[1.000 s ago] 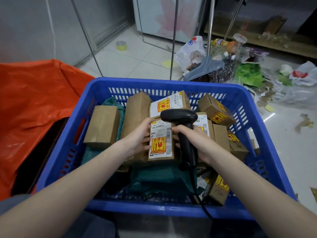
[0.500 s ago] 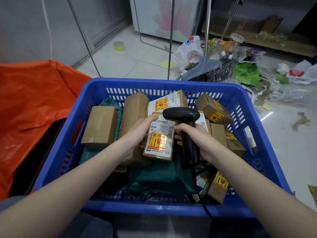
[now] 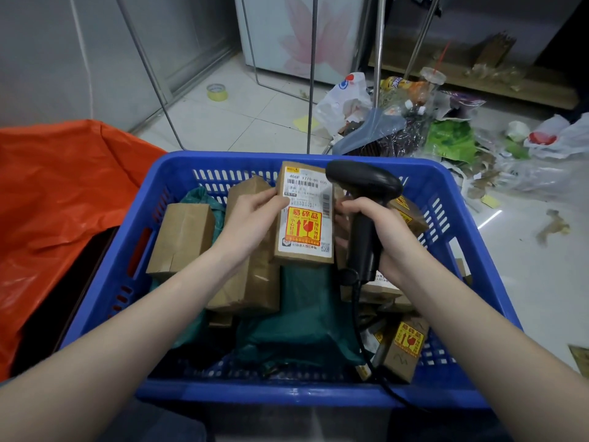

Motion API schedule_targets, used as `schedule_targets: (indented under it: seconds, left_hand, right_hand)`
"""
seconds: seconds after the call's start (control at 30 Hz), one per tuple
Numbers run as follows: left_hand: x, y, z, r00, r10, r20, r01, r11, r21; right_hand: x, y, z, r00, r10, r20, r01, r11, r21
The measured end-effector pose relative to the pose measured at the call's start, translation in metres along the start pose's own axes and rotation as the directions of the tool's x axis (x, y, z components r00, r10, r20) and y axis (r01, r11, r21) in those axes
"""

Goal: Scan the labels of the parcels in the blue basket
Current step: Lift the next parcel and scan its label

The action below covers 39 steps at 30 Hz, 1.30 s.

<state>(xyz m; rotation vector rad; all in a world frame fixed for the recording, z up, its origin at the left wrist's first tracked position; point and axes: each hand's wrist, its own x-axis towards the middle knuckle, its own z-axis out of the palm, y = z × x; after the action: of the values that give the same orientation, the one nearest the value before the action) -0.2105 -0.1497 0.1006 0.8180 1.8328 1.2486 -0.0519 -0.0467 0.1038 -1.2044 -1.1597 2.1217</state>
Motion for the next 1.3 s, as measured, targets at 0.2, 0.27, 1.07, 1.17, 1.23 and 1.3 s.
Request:
schedule_targets:
  seconds: [0.2, 0.27, 1.07, 1.17, 1.23, 1.3]
  left_hand:
    - [0.001, 0.019, -0.010, 0.985, 0.119, -0.125, -0.124, 0.992, -0.031]
    - [0.002, 0.024, -0.011, 0.982, 0.144, -0.123, -0.153, 0.986, -0.062]
    - [0.000, 0.027, -0.008, 0.998, -0.003, 0.065, 0.005, 0.999, -0.034]
    - [0.000, 0.028, -0.008, 0.998, 0.022, 0.059, -0.020, 0.999, -0.036]
    - [0.000, 0.029, -0.008, 0.999, 0.032, 0.038, -0.030, 0.998, -0.050]
    - [0.000, 0.030, -0.007, 0.999, 0.036, 0.006, -0.035, 0.998, -0.054]
  right_hand:
    - [-0.004, -0.021, 0.002, 0.993, -0.100, 0.059, 0.090, 0.983, 0.157]
    - [-0.005, -0.024, 0.004, 0.990, -0.118, 0.074, 0.104, 0.980, 0.169]
    - [-0.016, -0.033, 0.003, 0.972, -0.168, 0.162, 0.136, 0.972, 0.190]
    - [-0.015, -0.034, 0.003, 0.974, -0.167, 0.154, 0.139, 0.975, 0.173]
    - [-0.015, -0.034, 0.004, 0.973, -0.174, 0.150, 0.148, 0.974, 0.169]
    - [-0.015, -0.035, 0.003, 0.974, -0.188, 0.123, 0.171, 0.975, 0.140]
